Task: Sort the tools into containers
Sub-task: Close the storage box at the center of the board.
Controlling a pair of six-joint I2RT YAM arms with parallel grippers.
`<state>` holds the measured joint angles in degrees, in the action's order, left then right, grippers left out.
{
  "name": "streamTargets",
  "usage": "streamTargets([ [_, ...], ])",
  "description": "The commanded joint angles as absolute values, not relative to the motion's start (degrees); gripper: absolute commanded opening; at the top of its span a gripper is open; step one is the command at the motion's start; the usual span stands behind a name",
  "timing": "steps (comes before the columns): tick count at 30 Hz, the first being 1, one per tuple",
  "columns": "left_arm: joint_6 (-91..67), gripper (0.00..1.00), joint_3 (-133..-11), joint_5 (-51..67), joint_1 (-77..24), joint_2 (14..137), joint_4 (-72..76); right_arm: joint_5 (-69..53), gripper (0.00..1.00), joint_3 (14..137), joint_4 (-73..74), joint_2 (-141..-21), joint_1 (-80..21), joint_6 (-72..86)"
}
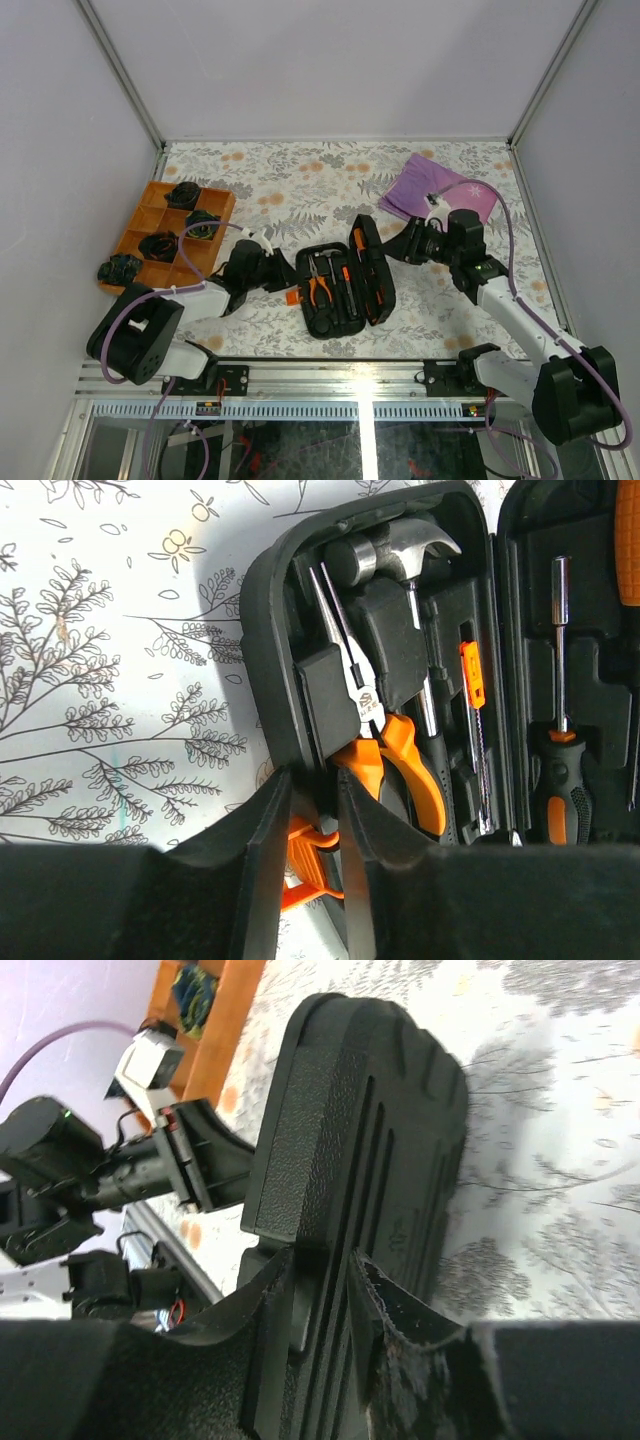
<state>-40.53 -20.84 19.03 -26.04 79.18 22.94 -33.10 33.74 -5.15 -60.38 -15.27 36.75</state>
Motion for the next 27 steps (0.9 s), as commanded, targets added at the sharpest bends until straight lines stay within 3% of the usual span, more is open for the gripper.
streamTargets([
  [1, -41.4, 0.25, -21.0, 23.4, -27.6, 79.7, 27.6, -34.2, 0.34, 35.3, -4.7, -62.4, -22.3, 38.4],
  [8, -43.0, 0.52, -20.4, 14.8, -27.7, 72.2, 20.2, -29.3, 0.34, 34.5, -8.7, -65.0, -26.8, 41.7],
  [17, -44.0, 0.63, -19.4, 3.5, -27.7, 53.7, 6.1, -29.4, 0.37, 37.4, -10.4, -69.9, -30.1, 41.5],
  [27, -43.7, 0.81, -19.8, 1.9, -27.7, 50.6, 2.1, -31.4, 0.48, 42.8, -16.8, -74.5, -33.1, 42.8],
])
